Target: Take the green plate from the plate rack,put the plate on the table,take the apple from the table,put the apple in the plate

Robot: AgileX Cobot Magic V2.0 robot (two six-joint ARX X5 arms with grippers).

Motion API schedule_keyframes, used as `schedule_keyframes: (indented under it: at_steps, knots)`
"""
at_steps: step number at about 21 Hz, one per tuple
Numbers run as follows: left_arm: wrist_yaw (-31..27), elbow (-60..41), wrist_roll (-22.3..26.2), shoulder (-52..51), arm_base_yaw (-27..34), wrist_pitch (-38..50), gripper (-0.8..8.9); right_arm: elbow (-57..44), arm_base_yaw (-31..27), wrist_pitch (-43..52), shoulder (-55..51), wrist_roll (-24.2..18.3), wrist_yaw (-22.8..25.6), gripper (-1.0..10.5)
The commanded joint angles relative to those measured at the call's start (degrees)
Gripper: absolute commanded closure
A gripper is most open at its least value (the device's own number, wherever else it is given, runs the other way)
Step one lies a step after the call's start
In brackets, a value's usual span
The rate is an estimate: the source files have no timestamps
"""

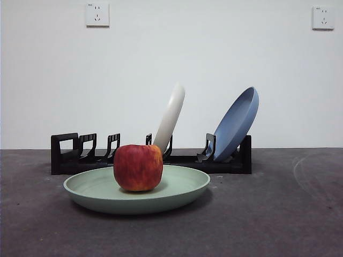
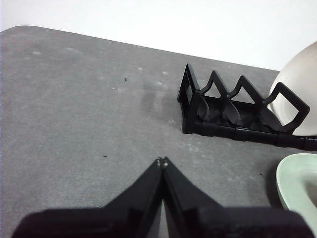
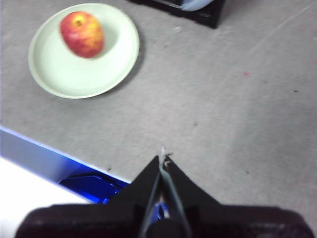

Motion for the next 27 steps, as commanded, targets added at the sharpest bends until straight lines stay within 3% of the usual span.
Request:
schedule_keyframes:
  at_steps: [1,3,4,7,8,10,12,17,27]
  knots:
    - [-0.13,-0.44,0.68,0.02,0.22,0.66,8.16,-0.44,-4.26,2.91,1.36,-5.53,1.14,9.5]
    - [-0.13,-0.44,0.68,0.02,0.22,0.66,8.16,-4.15,-12.26,19.52,1.86,-14.43,0.50,9.5]
    - [-0.13,-0.44,0.68,0.02,0.22,0.66,8.16,-8.09,-17.00,31.91,1.84,-17.66,-2.73,9.5]
    - [-0.13,-0.44,0.68,0.02,0.22,0.66,8.16,-23.89,-30.62,65.07,-0.28,-23.30,-24.90,9.5]
    - [-0.15,-0.44,0.68,0.07,0.22,0.66,8.16,-29.20,-34.07,72.94,-1.42,-24.83,-30.16,9.5]
    - [-0.13,-0.44,0.68,0.09,0.22,0.66,8.16,-38.07,-39.47,82.93,-3.82,-27.19,-31.54,9.5]
    - [-0.13,-0.44,0.68,0.13,0.22,0.66,8.16,-44.46,-43.76,86.75,-6.25,-28.98,-30.95,9.5]
    - [-0.13,-0.44,0.68,0.15,0.22,0.66,8.16,-54.53,-50.53,87.30,-12.98,-28.96,-28.83,9.5]
    - [-0.13,-0.42,0.68,0.15,0.22,0.66,8.16,-66.36,-52.65,81.22,-32.94,-26.12,-21.33,9.5]
